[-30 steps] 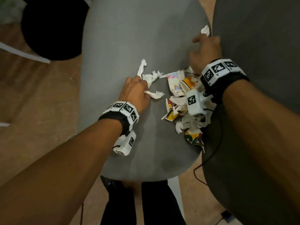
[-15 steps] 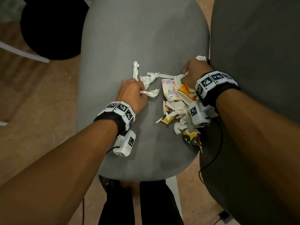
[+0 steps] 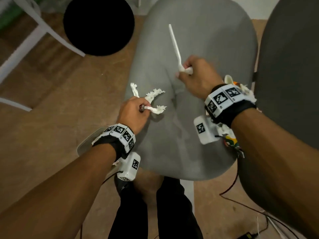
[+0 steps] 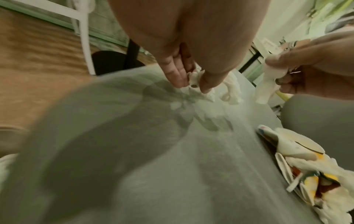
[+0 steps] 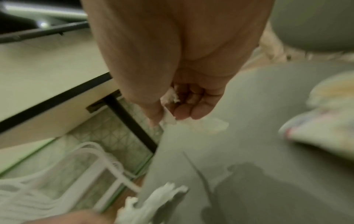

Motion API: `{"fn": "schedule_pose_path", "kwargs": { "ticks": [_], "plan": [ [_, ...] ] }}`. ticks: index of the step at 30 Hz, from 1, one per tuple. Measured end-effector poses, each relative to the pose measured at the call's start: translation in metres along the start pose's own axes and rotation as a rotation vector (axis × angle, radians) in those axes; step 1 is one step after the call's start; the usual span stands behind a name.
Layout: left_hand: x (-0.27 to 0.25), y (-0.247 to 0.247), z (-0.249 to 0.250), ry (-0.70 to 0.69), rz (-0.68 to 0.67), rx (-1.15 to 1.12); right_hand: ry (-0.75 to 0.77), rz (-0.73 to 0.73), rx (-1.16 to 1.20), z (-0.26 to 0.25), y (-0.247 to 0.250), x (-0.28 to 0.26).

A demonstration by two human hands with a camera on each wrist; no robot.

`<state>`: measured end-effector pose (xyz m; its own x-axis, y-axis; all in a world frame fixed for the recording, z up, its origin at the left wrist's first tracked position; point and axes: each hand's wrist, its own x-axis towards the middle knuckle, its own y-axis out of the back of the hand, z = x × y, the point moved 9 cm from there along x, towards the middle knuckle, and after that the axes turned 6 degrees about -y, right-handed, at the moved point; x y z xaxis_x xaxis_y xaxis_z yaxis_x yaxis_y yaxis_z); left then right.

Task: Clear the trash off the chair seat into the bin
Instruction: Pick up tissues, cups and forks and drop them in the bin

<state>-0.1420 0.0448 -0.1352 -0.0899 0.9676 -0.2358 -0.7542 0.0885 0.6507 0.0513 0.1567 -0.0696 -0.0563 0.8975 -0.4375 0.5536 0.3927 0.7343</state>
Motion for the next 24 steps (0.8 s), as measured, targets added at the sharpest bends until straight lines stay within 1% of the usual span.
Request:
{"fn": "schedule_pose_path", "kwargs": {
  "ticks": [2,5,9,12,15,19,22,24],
  "plan": [
    [-0.021,0.026,-0.027,0.043,0.071,-0.03,0.065,-0.054,0.087,-0.039,-0.044,-0.026],
    [-0.057,0.061,-0.073,0.085,0.146,-0.024,0.108,-0.193,0.188,-0.083,-0.127,-0.068],
    [-0.106,0.086,-0.155,0.238,0.14,0.022,0.082,-0.348,0.214,-0.109,-0.228,-0.116],
    [-0.14,0.094,-0.211,0.337,0.137,-0.008,0.039,-0.395,0.166,-0.105,-0.284,-0.135],
    [-0.165,0.096,-0.249,0.401,0.158,-0.054,-0.061,-0.439,0.099,-0.085,-0.328,-0.14],
    [-0.184,0.088,-0.279,0.436,0.161,-0.111,-0.137,-0.534,-0.023,-0.063,-0.378,-0.14],
    [-0.189,0.081,-0.29,0.46,0.14,-0.116,-0.153,-0.67,-0.161,-0.051,-0.413,-0.146],
    [-0.191,0.073,-0.295,0.466,0.101,-0.129,-0.139,-0.713,-0.209,-0.048,-0.426,-0.151]
  ]
}}
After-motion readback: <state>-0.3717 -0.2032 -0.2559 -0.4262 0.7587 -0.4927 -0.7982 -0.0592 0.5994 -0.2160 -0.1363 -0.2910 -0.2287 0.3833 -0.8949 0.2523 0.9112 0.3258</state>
